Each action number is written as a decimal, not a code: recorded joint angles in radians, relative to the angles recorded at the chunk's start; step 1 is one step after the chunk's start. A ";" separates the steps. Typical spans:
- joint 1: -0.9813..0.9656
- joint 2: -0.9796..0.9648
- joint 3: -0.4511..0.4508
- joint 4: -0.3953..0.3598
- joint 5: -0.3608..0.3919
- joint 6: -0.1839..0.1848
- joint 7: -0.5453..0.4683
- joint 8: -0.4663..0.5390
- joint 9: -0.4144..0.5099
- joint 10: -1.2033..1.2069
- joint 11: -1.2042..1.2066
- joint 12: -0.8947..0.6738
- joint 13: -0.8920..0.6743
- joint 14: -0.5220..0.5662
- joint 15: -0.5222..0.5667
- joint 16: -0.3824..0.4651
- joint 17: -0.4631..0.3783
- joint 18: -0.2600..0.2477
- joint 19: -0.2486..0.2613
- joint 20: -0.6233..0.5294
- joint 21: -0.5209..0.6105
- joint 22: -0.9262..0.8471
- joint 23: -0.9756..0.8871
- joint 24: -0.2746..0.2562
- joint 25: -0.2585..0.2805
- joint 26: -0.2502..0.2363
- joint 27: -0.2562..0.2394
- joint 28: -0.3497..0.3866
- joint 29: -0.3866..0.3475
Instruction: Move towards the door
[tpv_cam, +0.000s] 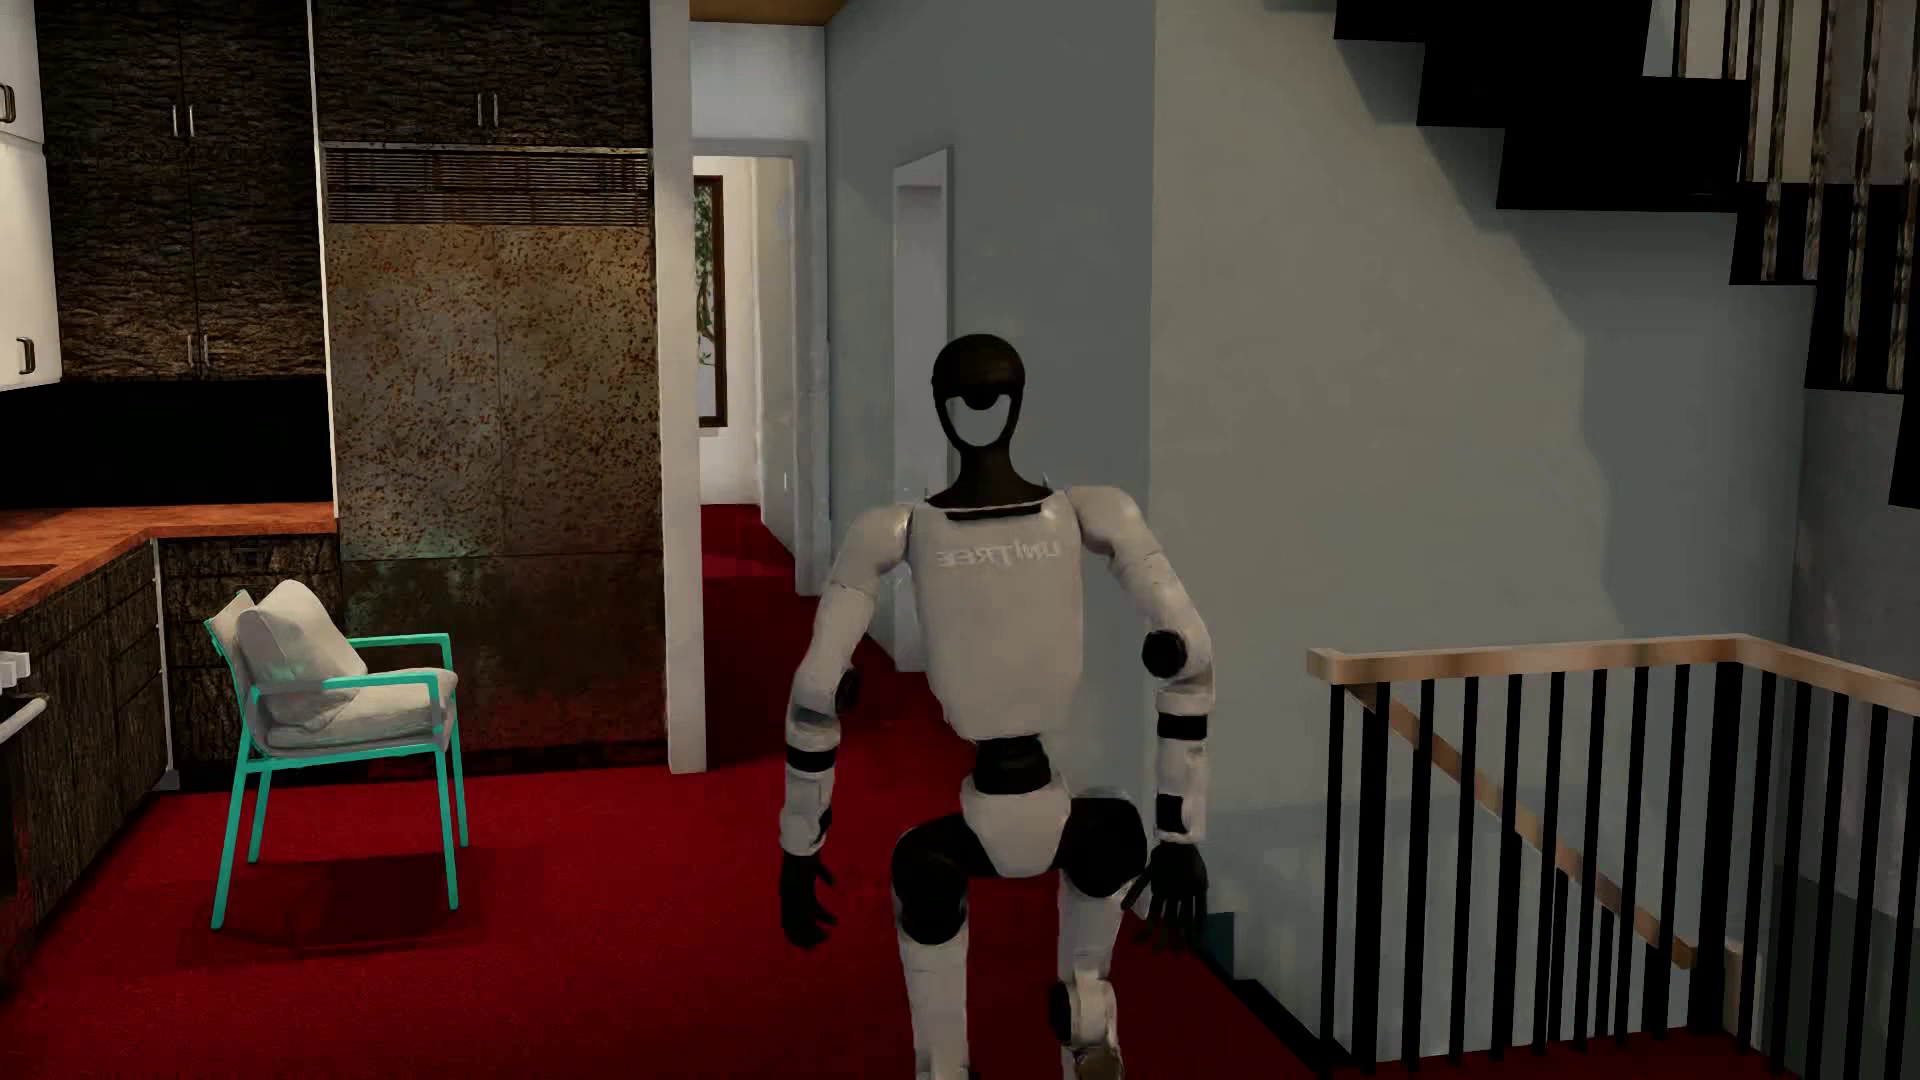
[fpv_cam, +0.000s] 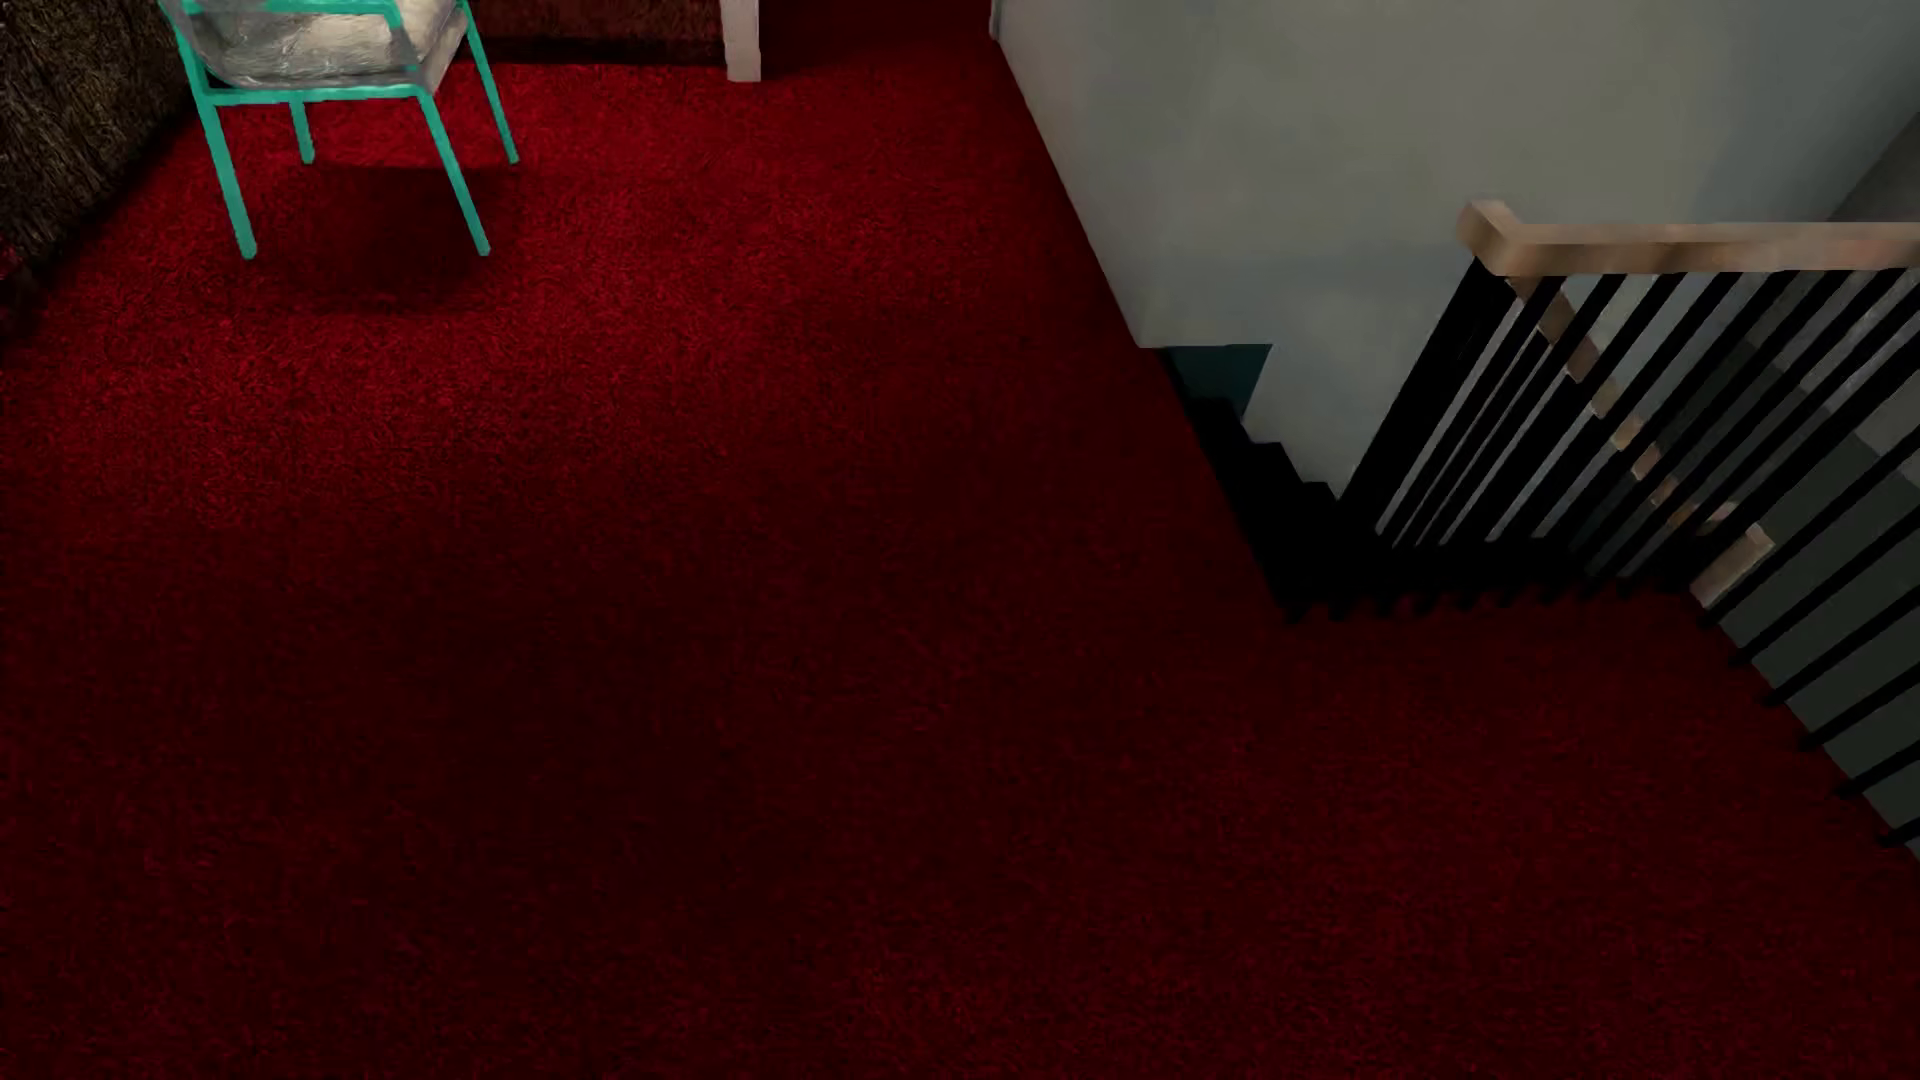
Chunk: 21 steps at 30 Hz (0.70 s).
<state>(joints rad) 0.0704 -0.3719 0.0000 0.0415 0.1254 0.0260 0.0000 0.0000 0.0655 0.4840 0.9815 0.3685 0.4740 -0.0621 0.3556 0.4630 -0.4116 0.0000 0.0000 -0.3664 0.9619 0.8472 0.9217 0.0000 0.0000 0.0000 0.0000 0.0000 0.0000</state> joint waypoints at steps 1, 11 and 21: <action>0.042 -0.011 -0.019 -0.007 0.000 0.007 0.000 0.000 0.022 0.003 -0.170 -0.013 -0.019 -0.022 0.072 0.004 -0.001 0.000 0.000 0.078 -0.028 -0.073 -0.007 0.000 0.000 0.000 0.000 0.000 0.000; 0.063 0.055 -0.062 0.130 0.048 0.108 0.000 0.000 -0.024 0.441 -0.484 -0.029 -0.207 0.322 -0.166 -0.019 -0.043 0.000 0.000 -0.317 -0.255 0.200 -0.071 0.000 0.000 0.000 0.000 0.000 0.000; -0.333 0.689 0.159 0.033 -0.003 0.041 0.000 0.000 0.081 -0.030 -0.555 0.125 -0.185 0.151 -0.617 -0.062 -0.079 0.000 0.000 -0.342 -0.266 0.126 -0.123 0.000 0.000 0.000 0.000 0.000 0.000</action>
<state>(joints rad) -0.2622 0.3175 0.1586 0.0747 0.1223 0.0672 0.0000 0.0000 0.1464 0.4535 0.4264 0.4939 0.2895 0.0890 -0.2619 0.4011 -0.4910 0.0000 0.0000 -0.7084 0.6961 0.9735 0.7983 0.0000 0.0000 0.0000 0.0000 0.0000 0.0000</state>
